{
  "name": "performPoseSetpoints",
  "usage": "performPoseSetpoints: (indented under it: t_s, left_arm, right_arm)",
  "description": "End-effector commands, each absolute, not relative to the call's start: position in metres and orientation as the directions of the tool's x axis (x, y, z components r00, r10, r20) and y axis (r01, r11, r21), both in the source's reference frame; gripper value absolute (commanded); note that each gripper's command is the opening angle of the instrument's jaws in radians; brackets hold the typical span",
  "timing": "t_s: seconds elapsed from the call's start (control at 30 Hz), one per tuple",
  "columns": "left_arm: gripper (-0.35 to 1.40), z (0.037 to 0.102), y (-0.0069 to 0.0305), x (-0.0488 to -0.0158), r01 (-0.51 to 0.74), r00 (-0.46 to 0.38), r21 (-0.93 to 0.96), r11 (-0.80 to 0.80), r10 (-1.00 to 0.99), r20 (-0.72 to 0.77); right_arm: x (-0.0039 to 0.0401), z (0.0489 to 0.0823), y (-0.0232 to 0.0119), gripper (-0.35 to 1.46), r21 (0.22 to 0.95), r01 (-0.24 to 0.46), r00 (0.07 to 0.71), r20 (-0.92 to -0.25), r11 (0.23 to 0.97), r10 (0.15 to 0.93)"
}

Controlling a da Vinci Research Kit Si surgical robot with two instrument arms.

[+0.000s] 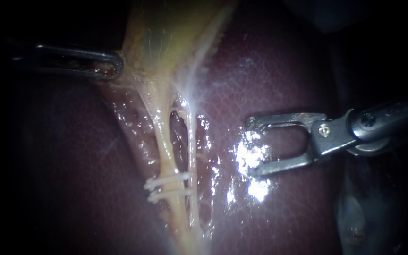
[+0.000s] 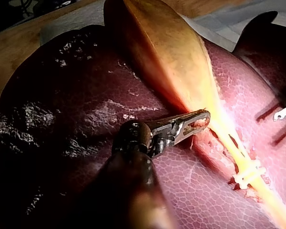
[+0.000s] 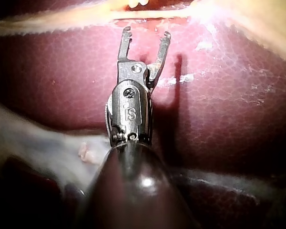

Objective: Going back second clip left tube

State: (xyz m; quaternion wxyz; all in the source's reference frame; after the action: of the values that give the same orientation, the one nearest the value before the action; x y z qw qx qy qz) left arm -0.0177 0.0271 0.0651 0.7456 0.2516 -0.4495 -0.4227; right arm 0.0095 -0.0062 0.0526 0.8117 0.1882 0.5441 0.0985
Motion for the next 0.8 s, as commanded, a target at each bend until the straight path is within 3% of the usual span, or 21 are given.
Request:
performPoseSetpoints:
  t_s: [0.03, 0.5, 0.8]
  left_arm:
    - [-0.35, 0.0654, 0.027, -0.0179, 0.407, 0.239, 0.752, 0.518, -0.856, 0.459]
    - [-0.35, 0.0705, 0.0251, -0.0214, 0.399, 0.257, 0.751, 0.526, -0.851, 0.459]
    - [-0.35, 0.0705, 0.0251, -0.0217, 0.397, 0.257, 0.752, 0.526, -0.85, 0.459]
  right_arm:
    - [0.0094, 0.0526, -0.0063, 0.5, 0.409, 0.047, 0.389, -0.848, 0.911, 0.36]
    - [0.0086, 0.0526, -0.0065, 0.5, 0.408, 0.052, 0.391, -0.848, 0.911, 0.358]
    - [0.0086, 0.0526, -0.0065, 0.5, 0.408, 0.052, 0.391, -0.848, 0.911, 0.358]
